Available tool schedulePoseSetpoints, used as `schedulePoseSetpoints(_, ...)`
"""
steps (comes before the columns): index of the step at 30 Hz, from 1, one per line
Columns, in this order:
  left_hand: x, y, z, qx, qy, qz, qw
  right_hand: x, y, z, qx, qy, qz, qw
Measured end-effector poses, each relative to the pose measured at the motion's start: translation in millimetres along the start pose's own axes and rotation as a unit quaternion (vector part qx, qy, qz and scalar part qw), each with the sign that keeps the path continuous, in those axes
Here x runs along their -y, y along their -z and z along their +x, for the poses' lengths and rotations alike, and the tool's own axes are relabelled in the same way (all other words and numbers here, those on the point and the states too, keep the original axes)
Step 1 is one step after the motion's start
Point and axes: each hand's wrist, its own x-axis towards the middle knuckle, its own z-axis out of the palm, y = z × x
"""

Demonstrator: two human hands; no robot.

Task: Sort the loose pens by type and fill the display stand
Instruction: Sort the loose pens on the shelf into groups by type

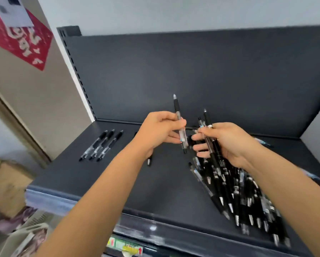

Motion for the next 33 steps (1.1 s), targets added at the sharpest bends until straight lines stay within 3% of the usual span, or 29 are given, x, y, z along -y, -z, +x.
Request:
schedulePoseSetpoints(4, 30, 105, 10, -0.021, 0.019, 0.131, 0.991, -7, -82, 28, 0.005, -0.006, 0.024, 1.0)
schedulePoseSetpoints(8, 62, 203, 29, 0.0, 0.073, 0.281, 0.957, -14, -163, 60, -0.004, -0.034, 0.079, 0.996)
schedulePoseSetpoints(12, 80, 255, 45, 0.016, 0.098, 0.323, 0.941, -26, -216, 83, -0.062, -0.029, 0.053, 0.996)
schedulePoseSetpoints(18, 102, 270, 59, 0.066, 0.13, 0.323, 0.935, -38, -246, 112, -0.162, -0.011, -0.062, 0.985)
schedulePoseSetpoints(22, 110, 275, 59, 0.08, 0.118, 0.338, 0.93, -45, -248, 122, -0.174, -0.036, -0.106, 0.978)
schedulePoseSetpoints(33, 104, 262, 58, 0.086, 0.041, 0.454, 0.886, -47, -268, 128, -0.149, -0.06, -0.019, 0.987)
